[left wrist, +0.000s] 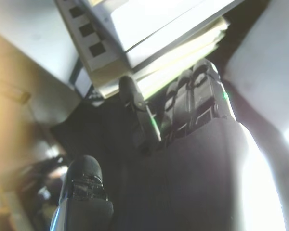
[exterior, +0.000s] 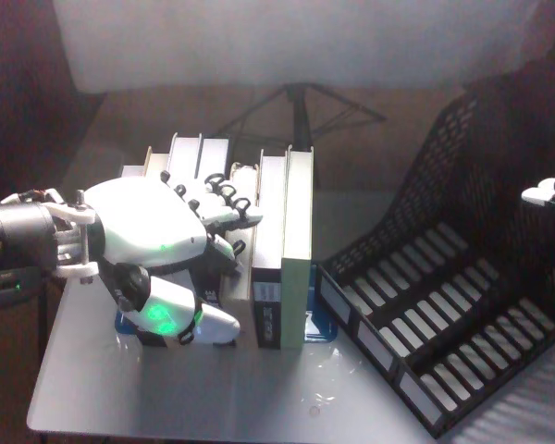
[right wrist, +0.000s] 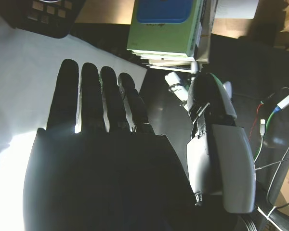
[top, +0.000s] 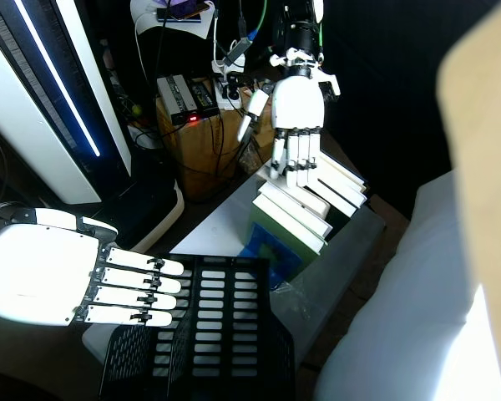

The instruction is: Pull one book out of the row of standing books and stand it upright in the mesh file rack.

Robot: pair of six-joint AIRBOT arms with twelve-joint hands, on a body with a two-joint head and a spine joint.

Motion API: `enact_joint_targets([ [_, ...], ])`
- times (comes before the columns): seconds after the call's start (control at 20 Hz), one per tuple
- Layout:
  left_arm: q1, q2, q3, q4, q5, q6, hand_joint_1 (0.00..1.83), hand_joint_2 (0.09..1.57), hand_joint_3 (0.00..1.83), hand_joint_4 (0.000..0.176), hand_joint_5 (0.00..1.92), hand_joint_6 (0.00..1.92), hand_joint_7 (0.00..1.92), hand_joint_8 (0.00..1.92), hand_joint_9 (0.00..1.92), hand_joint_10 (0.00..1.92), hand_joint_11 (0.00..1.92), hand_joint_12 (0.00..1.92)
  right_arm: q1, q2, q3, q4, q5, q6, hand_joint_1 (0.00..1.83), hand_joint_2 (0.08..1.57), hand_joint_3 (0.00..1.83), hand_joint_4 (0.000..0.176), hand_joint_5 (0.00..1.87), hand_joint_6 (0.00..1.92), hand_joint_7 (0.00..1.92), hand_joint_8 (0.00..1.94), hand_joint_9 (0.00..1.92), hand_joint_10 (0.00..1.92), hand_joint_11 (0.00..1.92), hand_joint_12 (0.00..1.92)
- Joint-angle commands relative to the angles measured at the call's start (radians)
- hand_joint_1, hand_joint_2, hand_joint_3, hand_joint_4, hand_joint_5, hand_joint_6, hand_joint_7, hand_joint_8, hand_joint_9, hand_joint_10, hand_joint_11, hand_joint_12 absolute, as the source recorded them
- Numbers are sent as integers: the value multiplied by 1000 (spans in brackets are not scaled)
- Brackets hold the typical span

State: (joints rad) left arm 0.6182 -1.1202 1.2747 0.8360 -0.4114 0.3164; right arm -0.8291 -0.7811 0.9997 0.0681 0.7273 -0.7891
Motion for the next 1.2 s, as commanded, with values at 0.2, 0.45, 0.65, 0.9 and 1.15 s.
enact_joint_targets([
  [0.2, 55, 28, -35, 14, -72, -38, 0, 1096, 0, 0, 685, 14, 0, 0, 0, 0, 0, 0, -3, 10, 5, 25, 104, 3, 394, 1298, 1, 0, 0, 0, 0, 0, 0, 0, 0, 0],
  [0.45, 104, 37, -67, 15, -108, -67, 0, 1101, 0, 0, 710, 21, 0, 0, 0, 0, 0, 0, -11, 11, 4, 37, 108, 3, 385, 1294, 0, 0, 0, 0, 0, 0, 0, 0, 0, 0],
  [0.65, 144, 47, -86, 15, -136, -104, 0, 1092, 0, 9, 699, 14, 28, 11, 0, 0, 0, 0, -14, 11, 4, 40, 108, 3, 389, 1293, 0, 0, 0, 0, 0, 0, 0, 0, 0, 0],
  [0.9, 199, 50, -109, -1, -174, -142, 0, 1088, 0, 18, 591, 0, 5, 0, 0, 0, 0, 0, -17, 10, 4, 45, 108, 3, 415, 1296, 0, 0, 0, 0, 0, 0, 0, 0, 0, 0],
  [1.15, 237, 59, -128, -30, -223, -161, 0, 1105, 0, 0, 678, 38, 15, 1, 0, 0, 0, 0, -19, 9, 4, 48, 108, 3, 447, 1294, 0, 0, 0, 0, 0, 0, 0, 0, 0, 0],
])
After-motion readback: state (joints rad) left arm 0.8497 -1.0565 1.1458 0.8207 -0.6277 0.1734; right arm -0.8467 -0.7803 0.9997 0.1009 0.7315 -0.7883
